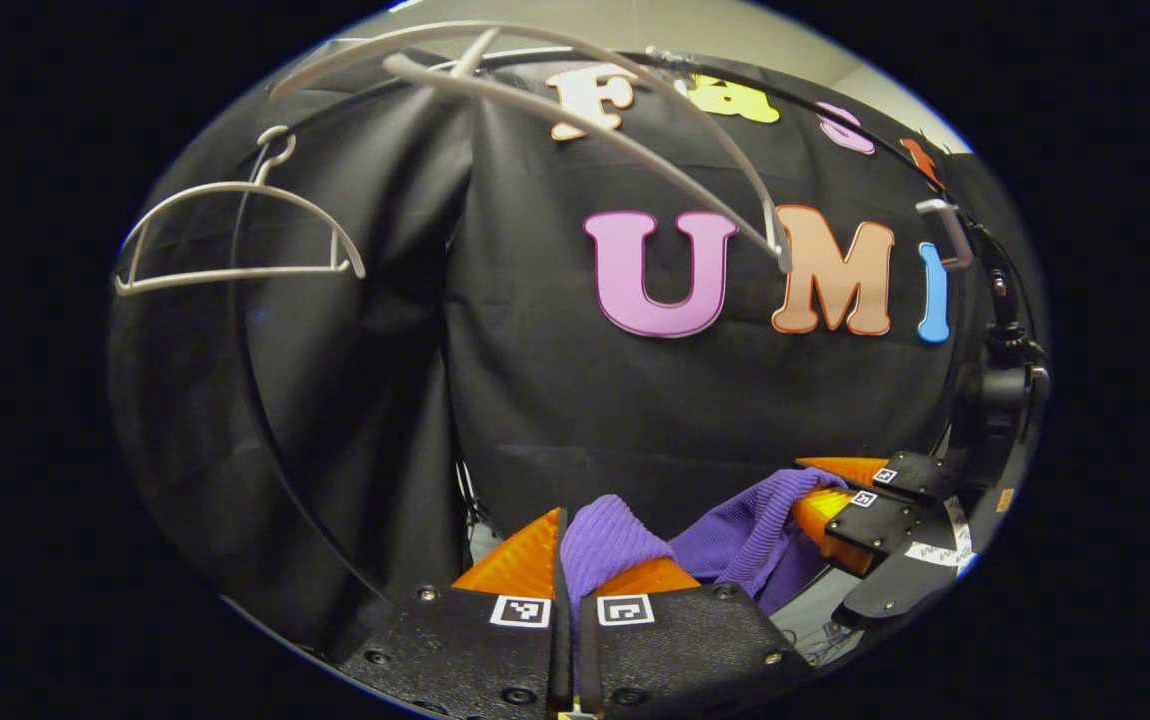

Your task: Grasp the clothes on the hanger with both hands and then place them into the laundry hamper below.

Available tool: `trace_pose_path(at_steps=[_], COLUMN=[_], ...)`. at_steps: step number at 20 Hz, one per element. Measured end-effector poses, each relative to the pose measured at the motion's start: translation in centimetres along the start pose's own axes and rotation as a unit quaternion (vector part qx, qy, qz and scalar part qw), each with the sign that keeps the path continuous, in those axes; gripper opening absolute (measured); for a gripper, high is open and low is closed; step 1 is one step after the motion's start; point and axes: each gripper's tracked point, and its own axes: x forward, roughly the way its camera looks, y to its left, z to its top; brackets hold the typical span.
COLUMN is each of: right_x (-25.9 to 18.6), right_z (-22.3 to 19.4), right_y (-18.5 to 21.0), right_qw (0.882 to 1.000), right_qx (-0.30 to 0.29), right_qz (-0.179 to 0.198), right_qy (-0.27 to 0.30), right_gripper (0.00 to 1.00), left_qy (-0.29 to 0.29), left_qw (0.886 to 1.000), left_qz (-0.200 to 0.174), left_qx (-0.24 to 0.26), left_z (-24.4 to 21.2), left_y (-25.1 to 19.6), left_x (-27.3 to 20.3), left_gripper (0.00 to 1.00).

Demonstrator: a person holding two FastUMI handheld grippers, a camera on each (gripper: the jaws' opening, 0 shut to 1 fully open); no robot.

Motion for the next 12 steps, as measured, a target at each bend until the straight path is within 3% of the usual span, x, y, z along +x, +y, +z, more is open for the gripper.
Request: trace_pose_path(at_steps=[3, 12], right_x=[-0.3, -1.1], right_z=[-3.5, -11.6], right_y=[0.6, 1.8], right_qw=[0.999, 0.993], right_qx=[0.002, -0.01], right_qz=[0.003, 0.013], right_qy=[0.034, 0.12], right_gripper=[0.05, 0.06], left_qy=[0.036, 0.132], left_qw=[0.999, 0.991], left_qz=[-0.008, -0.015], left_qx=[0.012, 0.02], left_z=[-3.0, -10.9], left_y=[-0.4, -1.5], left_x=[0.8, 2.2], left_gripper=[0.03, 0.03])
